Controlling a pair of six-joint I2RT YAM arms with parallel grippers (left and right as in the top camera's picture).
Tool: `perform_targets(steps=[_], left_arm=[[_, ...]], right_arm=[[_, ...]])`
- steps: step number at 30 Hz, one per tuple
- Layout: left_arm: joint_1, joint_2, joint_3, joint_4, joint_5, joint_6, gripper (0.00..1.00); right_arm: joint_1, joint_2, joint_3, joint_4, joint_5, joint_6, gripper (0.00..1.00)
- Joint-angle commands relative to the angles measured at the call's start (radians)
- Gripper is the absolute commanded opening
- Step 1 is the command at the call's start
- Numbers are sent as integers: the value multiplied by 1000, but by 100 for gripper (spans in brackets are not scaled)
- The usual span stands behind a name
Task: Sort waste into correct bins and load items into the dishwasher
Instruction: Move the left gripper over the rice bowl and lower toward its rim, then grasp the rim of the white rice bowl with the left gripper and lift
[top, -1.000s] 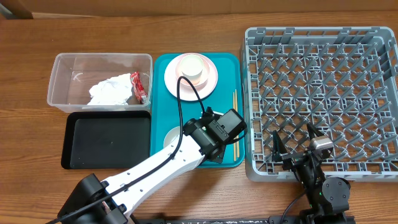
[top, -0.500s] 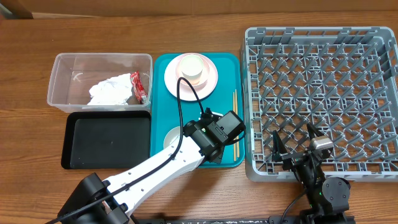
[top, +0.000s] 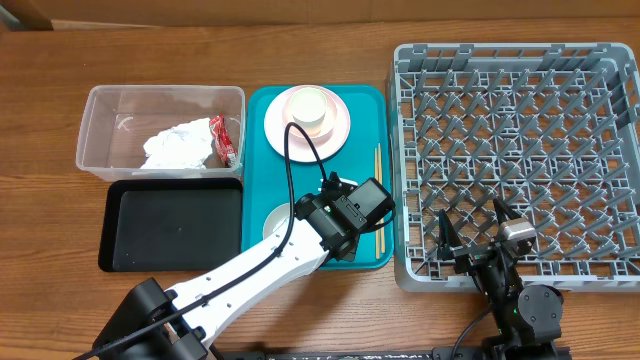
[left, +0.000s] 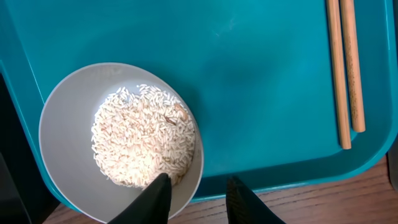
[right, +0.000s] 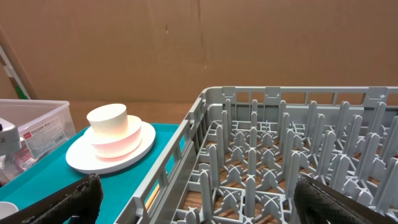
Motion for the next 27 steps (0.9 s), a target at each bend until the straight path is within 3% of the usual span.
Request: perform_targets(steps=[1,21,27], left_arm=[[0,-6,-11,1,-21,-10,35],[0,60,-11,19,-20,-10,35],[0,115,-11,20,-10,-10,28]], right_arm=[[-2,-10,-11,4,1,-7,100],[-2,-10,-11,4,1,-7,100],[-2,-10,-11,4,1,-7,100]])
